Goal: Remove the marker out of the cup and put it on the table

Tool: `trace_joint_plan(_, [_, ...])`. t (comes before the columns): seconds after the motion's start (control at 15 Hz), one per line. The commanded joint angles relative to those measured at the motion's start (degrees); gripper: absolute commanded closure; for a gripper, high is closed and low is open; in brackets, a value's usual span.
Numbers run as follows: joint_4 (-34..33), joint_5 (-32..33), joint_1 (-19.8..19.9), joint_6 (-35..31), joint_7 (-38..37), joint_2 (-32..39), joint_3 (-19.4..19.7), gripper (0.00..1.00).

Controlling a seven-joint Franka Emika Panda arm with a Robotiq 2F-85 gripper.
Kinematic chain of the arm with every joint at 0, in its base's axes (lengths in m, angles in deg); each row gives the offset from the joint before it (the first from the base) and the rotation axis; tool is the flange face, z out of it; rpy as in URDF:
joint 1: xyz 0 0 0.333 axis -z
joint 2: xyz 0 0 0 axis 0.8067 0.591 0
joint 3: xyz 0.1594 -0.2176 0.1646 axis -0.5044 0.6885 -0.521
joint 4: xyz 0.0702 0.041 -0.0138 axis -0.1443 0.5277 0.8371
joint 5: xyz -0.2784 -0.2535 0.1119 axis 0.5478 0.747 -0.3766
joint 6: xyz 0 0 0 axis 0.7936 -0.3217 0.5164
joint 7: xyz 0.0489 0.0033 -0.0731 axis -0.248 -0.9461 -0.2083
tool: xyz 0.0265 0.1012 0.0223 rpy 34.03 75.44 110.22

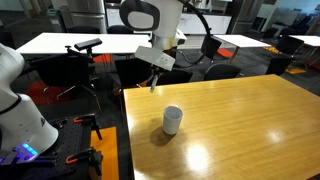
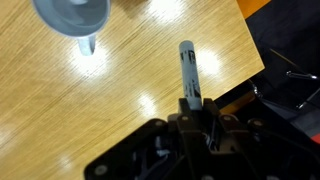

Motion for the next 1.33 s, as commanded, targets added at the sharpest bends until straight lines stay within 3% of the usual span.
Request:
trace_joint_plan(0.0, [-3.9, 1.5, -0.9, 5.3, 0.3, 3.9, 0.2, 0.95])
trace_joint_plan(0.33, [-6.9, 3.9, -1.0, 9.2, -0.6, 8.4, -0.9, 0.95])
trace_joint_plan(0.4, [-7.5, 4.4, -1.0, 9.9, -0.7, 9.1, -1.1, 0.56])
trace_joint_plan(0.6, [-9.4, 5.4, -0.7, 12.2, -1.0, 10.7, -1.5, 0.42])
trace_joint_plan(0.93, [-11.9, 6.3, -0.2, 16.7, -3.0, 11.7, -1.2, 0.03])
trace_joint_plan(1.27, [-12.8, 6.7, 0.8, 21.4, -7.5, 9.8, -0.4, 0.00])
